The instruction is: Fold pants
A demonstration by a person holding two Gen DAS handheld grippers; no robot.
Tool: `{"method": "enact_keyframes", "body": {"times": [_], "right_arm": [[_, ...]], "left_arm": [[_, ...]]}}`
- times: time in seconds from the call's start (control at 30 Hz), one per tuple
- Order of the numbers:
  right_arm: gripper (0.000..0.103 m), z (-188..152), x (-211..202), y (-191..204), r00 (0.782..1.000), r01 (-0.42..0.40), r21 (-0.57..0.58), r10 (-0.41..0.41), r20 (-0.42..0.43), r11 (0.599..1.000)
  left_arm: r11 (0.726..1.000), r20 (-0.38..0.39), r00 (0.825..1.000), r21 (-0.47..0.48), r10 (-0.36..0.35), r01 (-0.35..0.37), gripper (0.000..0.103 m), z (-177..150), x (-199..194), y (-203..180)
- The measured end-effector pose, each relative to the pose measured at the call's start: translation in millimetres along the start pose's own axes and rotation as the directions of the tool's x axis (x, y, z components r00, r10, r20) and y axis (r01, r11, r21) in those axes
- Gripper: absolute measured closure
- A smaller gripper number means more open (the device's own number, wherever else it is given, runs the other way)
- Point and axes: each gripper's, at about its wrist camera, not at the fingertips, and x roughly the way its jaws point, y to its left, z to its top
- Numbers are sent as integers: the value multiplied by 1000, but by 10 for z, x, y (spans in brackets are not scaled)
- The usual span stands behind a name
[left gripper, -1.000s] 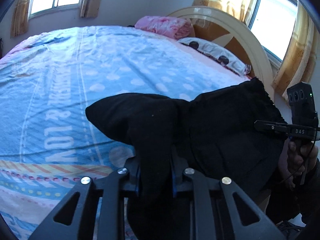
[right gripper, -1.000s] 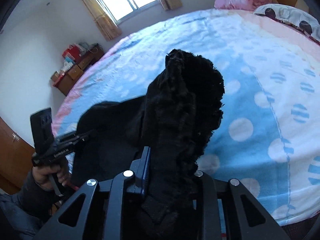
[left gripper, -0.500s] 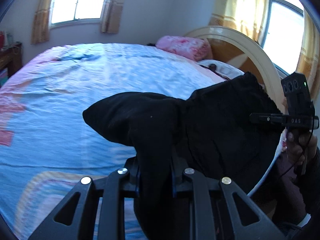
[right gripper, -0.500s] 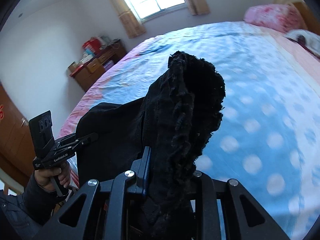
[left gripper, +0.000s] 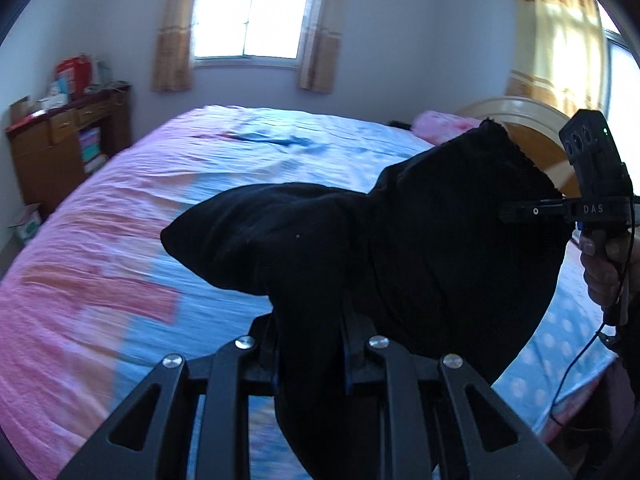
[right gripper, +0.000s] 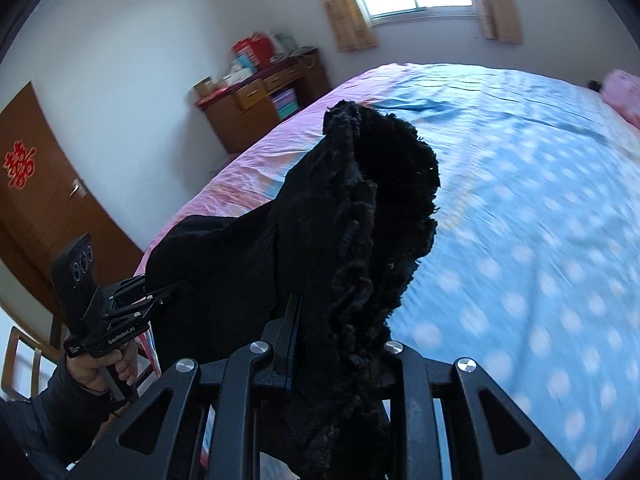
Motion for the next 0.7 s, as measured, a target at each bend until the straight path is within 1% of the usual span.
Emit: {"method": "enact_keyframes", "body": {"times": [0.07, 0.17, 0.27, 0.33, 0.5, 0.63, 0.7], "right_arm": [[81, 193, 275, 58, 1000, -26, -14, 26, -17, 1000], [81, 409, 649, 130, 998, -55, -30, 53, -40, 998], [81, 585, 1034, 130, 994, -83, -30, 80, -71, 996], [81, 646, 1238, 111, 992, -90, -35, 87, -89, 995], [81, 727, 1755, 19, 986, -100, -2, 99, -132, 995], [81, 716, 2001, -83, 983, -96, 20, 98, -158, 995], [81, 695, 2059, -135, 981, -101, 30, 104, -164, 994]], "left_arm": [[999, 4, 999, -17, 39, -39, 81, 25, 44, 194], [996, -3, 997, -47, 73, -73, 81, 32, 121, 420], [992, -26, 994, -65, 105, -107, 81, 16, 274, 652], [990, -42, 992, -75, 115, -118, 81, -1, 362, 760], [986, -82, 989, -101, 126, -134, 82, -80, 583, 950], [985, -94, 987, -106, 126, -136, 82, -114, 669, 993], [985, -97, 987, -105, 129, -139, 82, -135, 695, 1008]]}}
